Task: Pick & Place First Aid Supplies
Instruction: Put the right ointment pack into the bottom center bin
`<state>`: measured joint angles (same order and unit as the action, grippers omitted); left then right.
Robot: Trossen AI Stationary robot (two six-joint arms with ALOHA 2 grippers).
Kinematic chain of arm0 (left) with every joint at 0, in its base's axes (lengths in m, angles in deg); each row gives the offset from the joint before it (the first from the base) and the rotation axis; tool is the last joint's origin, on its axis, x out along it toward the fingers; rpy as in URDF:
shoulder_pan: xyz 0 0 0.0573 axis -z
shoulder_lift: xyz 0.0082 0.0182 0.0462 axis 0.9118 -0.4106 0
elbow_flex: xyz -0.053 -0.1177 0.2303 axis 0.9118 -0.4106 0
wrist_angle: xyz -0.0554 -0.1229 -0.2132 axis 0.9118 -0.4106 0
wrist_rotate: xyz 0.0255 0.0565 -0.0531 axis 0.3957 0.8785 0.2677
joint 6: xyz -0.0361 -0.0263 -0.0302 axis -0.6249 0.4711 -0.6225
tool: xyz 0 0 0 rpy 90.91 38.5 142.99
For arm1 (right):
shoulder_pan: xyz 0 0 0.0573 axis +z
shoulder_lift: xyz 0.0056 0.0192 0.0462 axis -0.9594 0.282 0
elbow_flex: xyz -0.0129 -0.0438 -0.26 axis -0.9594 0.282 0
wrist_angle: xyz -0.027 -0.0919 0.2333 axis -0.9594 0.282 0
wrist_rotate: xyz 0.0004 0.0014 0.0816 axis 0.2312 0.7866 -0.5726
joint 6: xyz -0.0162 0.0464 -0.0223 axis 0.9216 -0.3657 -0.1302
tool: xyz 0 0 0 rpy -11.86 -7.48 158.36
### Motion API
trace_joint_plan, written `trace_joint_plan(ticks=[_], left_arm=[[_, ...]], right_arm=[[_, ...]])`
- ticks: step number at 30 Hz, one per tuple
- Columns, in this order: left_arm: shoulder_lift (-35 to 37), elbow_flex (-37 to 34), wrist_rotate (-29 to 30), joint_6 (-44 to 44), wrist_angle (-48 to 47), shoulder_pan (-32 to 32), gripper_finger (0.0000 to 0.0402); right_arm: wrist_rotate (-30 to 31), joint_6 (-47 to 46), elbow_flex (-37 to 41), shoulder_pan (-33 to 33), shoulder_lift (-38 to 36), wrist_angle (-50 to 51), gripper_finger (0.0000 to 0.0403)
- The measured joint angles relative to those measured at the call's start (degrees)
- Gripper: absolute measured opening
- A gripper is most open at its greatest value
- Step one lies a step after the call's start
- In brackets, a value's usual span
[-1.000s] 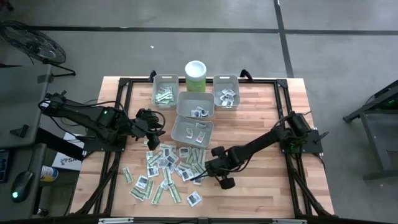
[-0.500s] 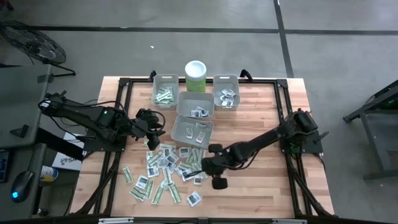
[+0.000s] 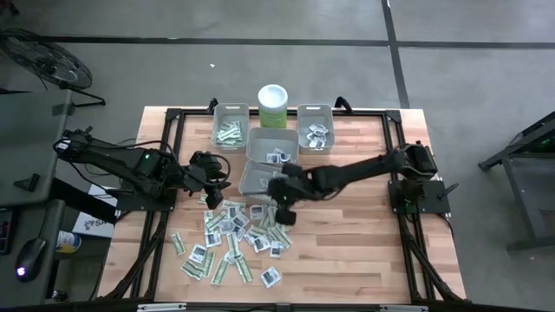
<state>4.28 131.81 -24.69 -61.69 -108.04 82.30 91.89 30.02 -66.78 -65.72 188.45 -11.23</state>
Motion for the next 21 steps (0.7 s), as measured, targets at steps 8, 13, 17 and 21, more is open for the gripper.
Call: trace_joint_plan(ticks=[8,13,17,21], left_arm=[[0.00,-0.01,0.00,-0.71,0.00,0.01,0.0147],[0.00,-0.01,0.07,-1.09,0.00,0.00,0.0147],[0.00,-0.01,0.15,-1.09,0.00,0.01,0.0147],[0.00,-0.01,0.32,-1.09,0.00,-0.01,0.0147]], right_arm=[[-5.07,0.09,0.00,-6.16,0.00,4.22,0.0008],[-7.43,-1.65,0.00,-8.16,0.00,7.80,0.0006],[-8.44,-1.74,0.00,-8.43,0.00,7.51,0.0024],[-8.50,-3.06,0.00,-8.39,0.00,7.32,0.0066]])
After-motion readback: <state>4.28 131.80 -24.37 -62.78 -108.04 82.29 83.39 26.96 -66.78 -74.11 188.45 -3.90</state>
